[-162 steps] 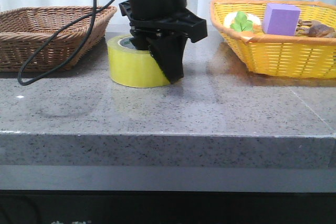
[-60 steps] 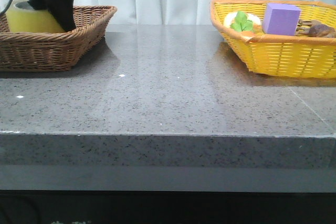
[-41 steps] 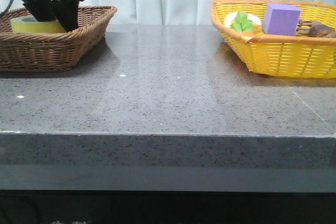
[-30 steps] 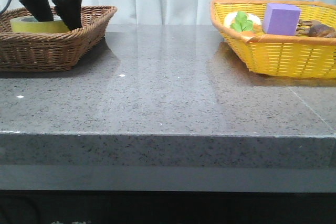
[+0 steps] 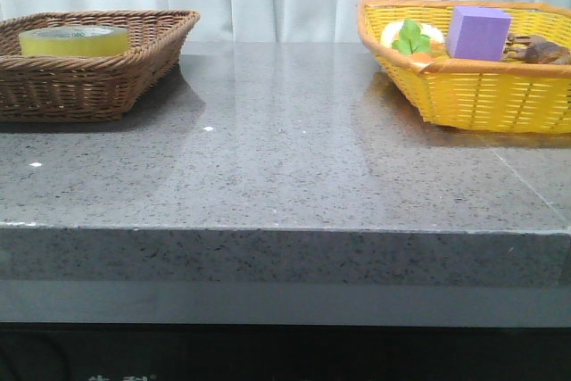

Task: Transfer tape with both arms
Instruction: 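Lower the tape into the brown basket and open the left gripper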

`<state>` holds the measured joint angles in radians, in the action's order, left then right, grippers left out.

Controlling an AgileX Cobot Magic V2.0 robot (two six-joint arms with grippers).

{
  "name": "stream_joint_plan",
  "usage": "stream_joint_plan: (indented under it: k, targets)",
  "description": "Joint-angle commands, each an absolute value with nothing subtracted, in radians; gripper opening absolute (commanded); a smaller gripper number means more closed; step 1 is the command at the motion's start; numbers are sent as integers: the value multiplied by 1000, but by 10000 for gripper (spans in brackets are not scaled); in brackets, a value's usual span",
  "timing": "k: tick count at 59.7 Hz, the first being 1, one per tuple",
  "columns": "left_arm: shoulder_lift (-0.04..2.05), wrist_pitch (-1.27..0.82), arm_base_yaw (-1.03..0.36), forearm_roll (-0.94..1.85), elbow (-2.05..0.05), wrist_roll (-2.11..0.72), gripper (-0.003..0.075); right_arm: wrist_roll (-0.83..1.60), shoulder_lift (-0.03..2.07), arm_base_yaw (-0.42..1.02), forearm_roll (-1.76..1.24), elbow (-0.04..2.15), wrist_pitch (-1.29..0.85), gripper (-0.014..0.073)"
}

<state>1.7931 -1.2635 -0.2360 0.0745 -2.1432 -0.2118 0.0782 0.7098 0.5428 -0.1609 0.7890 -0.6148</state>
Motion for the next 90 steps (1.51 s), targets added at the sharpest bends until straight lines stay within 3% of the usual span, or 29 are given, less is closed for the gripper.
stream_joint_plan:
  k: [1,18,31,58,77,83,90]
  targets:
    - [1667,-1261,-260,107,-2165,-207,470,79,705,538,-166,812,-547,497]
    - [1395,-1254,-381,158,-1943,-207,470,79,705,538,-166,812,-547,497]
    - [1151,-1104,-476,154,-1577,-211,470,79,705,538,-167,812,-547,497]
    - [703,-785,-483,159,-923,-241,470,79,705,538,-167,812,-565,497]
    - [551,-629,-483,165,-739,-241,470,79,705,538,-167,812,-594,497]
    - [552,-614,-483,163,-737,-241,430,79,705,538,-167,812,-599,492]
    - [552,-593,-483,153,-737,-241,302,79,705,538,-167,812,-601,377]
